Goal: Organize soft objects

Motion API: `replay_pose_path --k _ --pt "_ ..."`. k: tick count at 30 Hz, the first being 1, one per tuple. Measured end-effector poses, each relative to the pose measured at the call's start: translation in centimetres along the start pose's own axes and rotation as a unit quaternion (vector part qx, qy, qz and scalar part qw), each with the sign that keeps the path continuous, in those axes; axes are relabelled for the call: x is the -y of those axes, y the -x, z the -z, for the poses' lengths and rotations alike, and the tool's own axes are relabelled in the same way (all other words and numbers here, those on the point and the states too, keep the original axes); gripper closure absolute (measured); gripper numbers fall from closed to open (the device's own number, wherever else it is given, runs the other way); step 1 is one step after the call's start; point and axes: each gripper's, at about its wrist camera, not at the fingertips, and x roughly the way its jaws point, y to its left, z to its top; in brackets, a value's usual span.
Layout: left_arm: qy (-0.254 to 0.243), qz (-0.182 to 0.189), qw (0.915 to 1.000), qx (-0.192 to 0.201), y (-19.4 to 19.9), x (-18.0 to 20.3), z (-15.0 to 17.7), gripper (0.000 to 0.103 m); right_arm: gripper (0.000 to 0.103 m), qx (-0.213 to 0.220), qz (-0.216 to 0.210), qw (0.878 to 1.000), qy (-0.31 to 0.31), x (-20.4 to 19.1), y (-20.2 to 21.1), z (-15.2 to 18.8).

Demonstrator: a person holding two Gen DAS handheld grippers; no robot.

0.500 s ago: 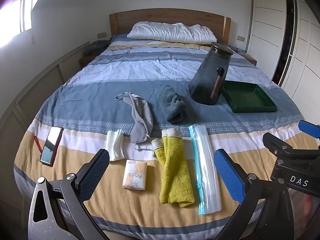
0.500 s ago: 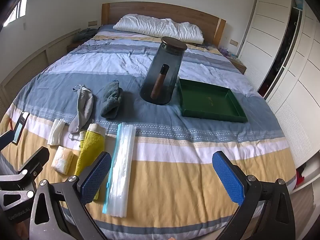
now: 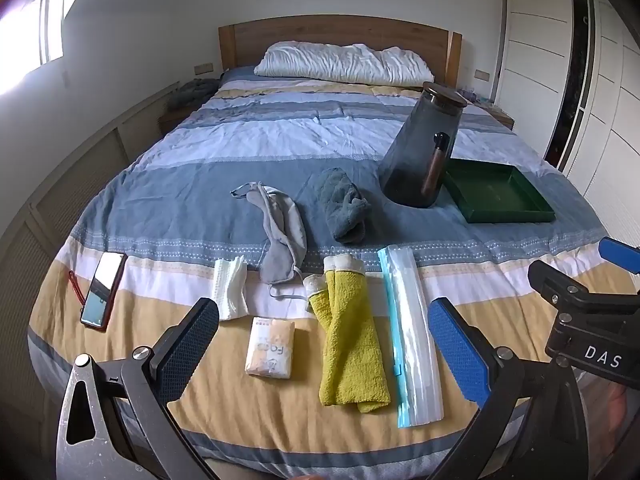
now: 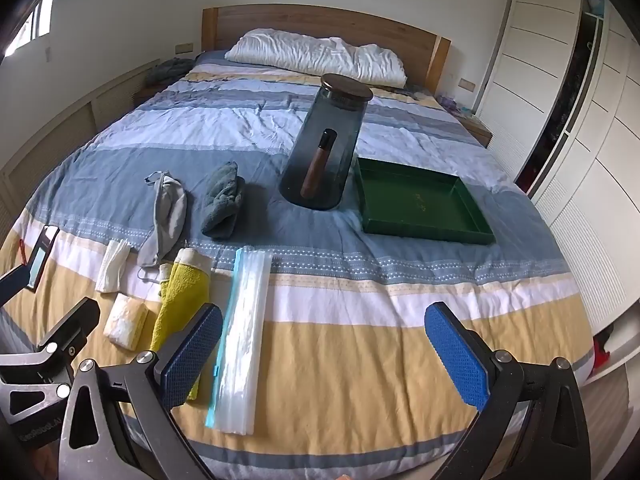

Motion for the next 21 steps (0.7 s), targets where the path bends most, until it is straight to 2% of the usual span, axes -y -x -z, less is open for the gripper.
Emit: replay_pose_path --k 21 --pt "-0.001 0.000 1.0000 -0.001 -0.09 0.02 0.19 0.001 0.000 0.001 0.000 1.000 0.001 0.02 -0.05 -0.05"
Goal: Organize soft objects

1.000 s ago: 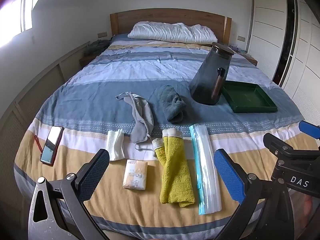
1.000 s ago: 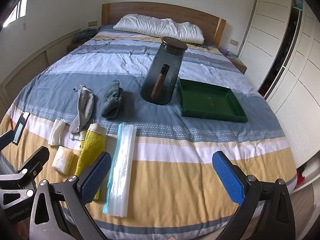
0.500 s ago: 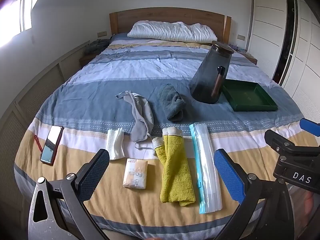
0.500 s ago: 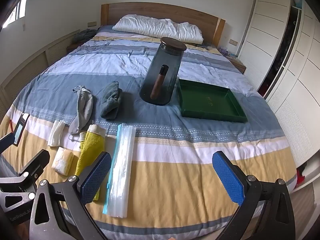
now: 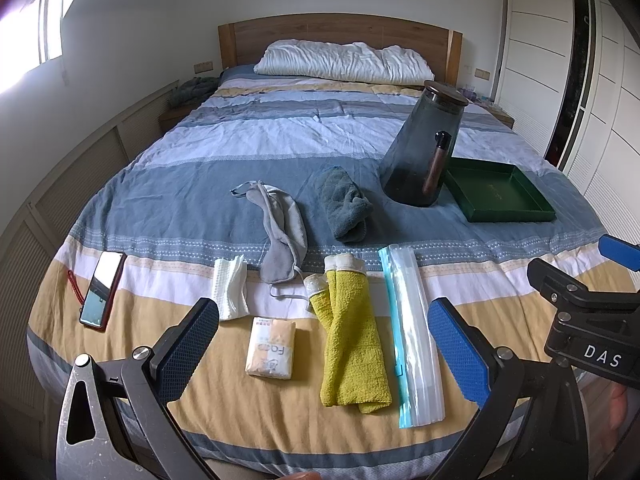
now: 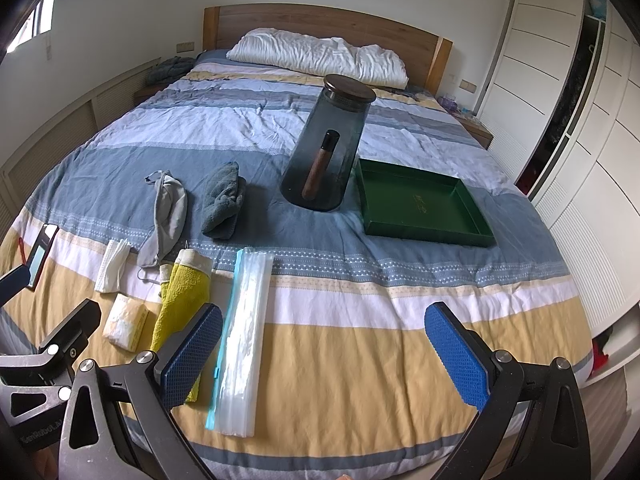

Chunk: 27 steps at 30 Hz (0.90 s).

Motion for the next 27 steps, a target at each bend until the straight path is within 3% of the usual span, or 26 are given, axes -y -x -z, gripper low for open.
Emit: replay_pose_path --k 27 --pt "0.002 -0.002 0.9999 -0.010 -1.3 -0.7 0.4 0.001 0.000 -0.005 -0.001 1.000 0.001 -0.3 -1.1 0.0"
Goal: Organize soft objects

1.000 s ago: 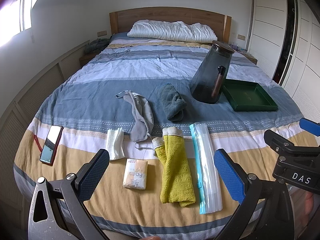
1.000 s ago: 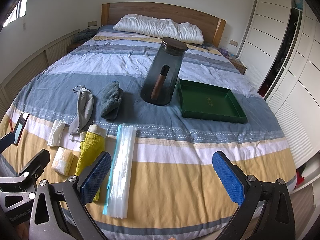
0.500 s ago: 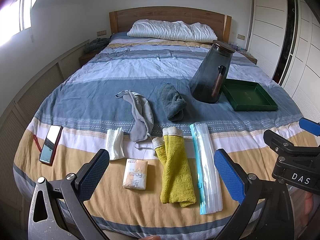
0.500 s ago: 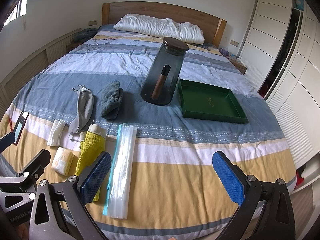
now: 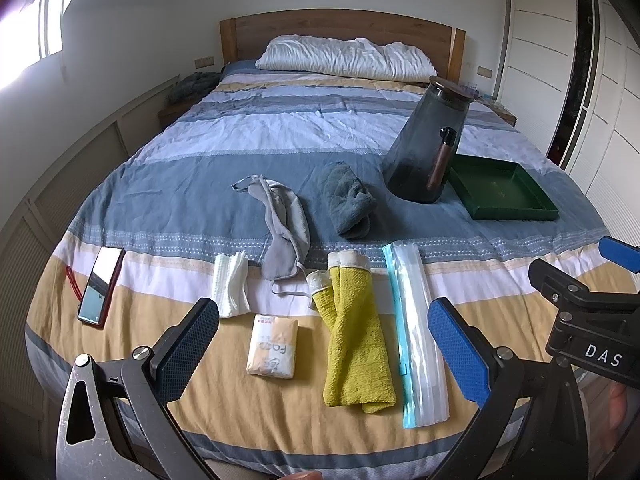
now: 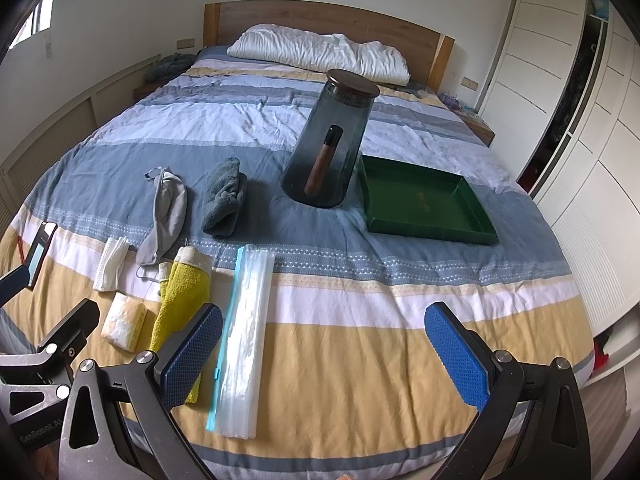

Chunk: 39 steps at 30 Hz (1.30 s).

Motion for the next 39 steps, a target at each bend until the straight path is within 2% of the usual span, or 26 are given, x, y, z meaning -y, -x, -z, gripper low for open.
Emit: replay_pose_path --k 39 --pt "0.028 -0.003 0.9989 -0.038 -4.8 -3.1 -1.2 0.001 0.000 -0.047 -0.013 0.999 0.011 -1.8 -7.0 -2.1"
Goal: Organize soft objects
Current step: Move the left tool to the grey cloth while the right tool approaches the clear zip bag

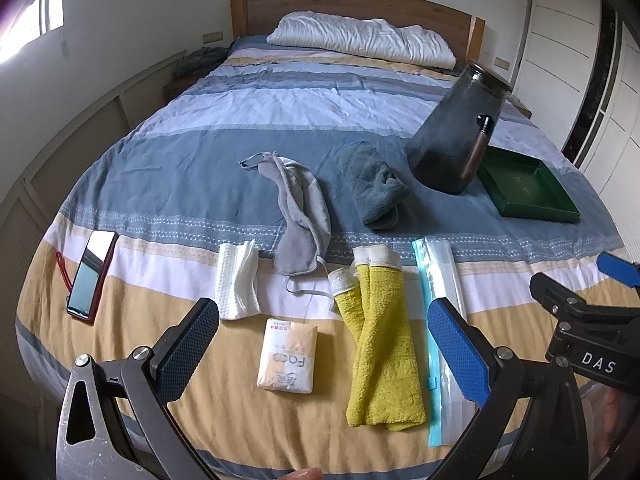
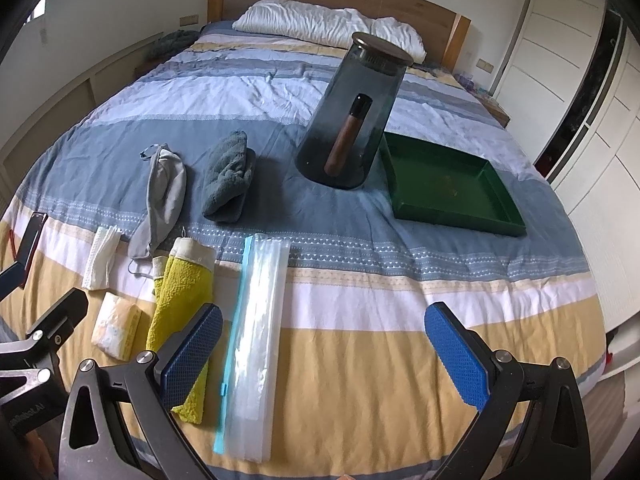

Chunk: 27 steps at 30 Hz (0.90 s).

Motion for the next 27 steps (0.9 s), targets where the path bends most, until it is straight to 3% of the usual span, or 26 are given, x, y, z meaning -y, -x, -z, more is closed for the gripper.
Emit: replay_pose_path --k 14,27 --pt "0.020 -0.049 0.9985 -0.010 -3.1 -5.9 -4.5 0.001 0.000 -0.004 -0.024 1.000 0.017 -2.1 -4.0 -2.7" --pt "-0.001 -0.013 0.9982 -0.059 -10.7 -4.3 -9.0 0.001 0.000 0.007 -0.081 0.996 0.042 -4.9 -10.2 -7.7"
